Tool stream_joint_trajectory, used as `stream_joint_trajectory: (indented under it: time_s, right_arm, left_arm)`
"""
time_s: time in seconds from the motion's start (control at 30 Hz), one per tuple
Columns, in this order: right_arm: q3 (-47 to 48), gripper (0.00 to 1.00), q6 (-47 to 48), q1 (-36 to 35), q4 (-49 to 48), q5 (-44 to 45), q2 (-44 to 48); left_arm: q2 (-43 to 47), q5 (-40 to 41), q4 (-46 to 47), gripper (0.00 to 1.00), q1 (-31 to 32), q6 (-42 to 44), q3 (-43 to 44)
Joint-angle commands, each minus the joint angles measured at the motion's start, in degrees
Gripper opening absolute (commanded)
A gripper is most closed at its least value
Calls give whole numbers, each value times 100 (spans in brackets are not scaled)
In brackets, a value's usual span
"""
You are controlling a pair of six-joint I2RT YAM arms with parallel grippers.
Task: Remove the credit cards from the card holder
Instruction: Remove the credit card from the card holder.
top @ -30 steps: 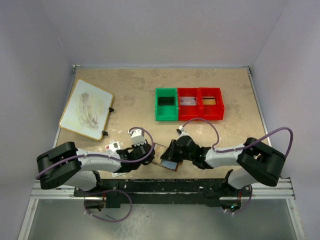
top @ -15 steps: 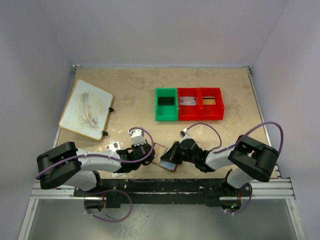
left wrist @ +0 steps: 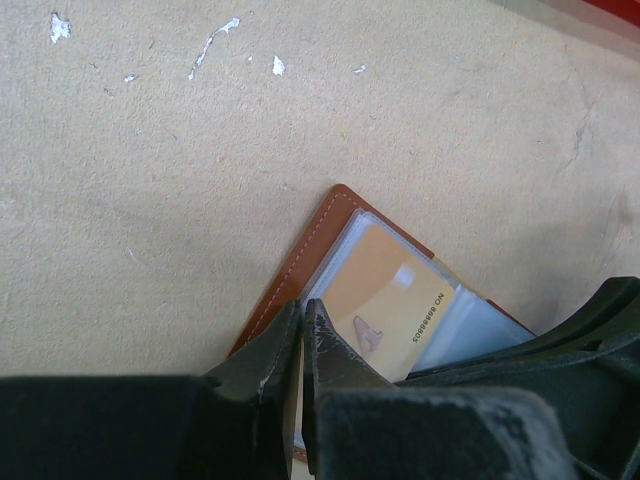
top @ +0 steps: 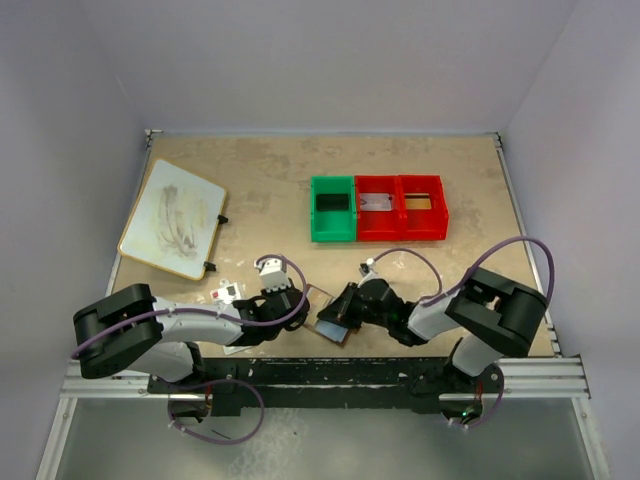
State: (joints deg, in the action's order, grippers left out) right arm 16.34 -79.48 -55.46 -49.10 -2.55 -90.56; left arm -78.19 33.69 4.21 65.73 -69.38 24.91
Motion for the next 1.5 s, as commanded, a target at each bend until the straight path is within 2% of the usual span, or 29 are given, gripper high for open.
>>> stream_joint_trajectory:
  time_s: [0.0, 0.2, 0.43, 0.6, 0.7, 0.8, 1.1, 1.23, 1.27, 1.37, 1.47]
  right_arm:
    - [-18, 11, -188, 26, -932, 232, 4]
    - [-27, 14, -237, 87, -524, 255, 336]
    - [-83, 14, -298, 189, -708, 82, 260]
    - [-137, 13, -400, 203, -1251, -112, -58]
    - [-245, 19, -523, 220, -1652, -189, -216]
    - [-254, 20, -540, 220, -1651, -219, -251]
    - [-348, 14, -481, 224, -1744, -198, -185]
    - [-259, 12, -420, 220, -1247, -144, -109]
    - [-185, 12, -330, 224, -875, -35, -27]
    - [408, 13, 277, 220, 1301, 383, 377]
    - [605, 18, 784, 227, 2440, 892, 955]
  left_arm:
    - [-113, -603, -527, 0, 159, 37, -191]
    - [-114, -583, -535, 0, 181, 15, -196]
    - [-117, -583, -535, 0, 198, 20, -175]
    - [-126, -583, -582, 0, 206, 26, -147]
    - [-147, -581, -579, 0, 207, 29, -139]
    - [-161, -578, -584, 0, 219, 13, -139]
    - [-153, -502, -699, 0, 228, -16, -82]
    - [-55, -517, -715, 0, 250, 23, -48]
    - [0, -500, -749, 0, 259, 27, -39]
    - [243, -343, -1002, 0, 273, -31, -7]
    - [589, -153, -1304, 0, 273, -114, -22]
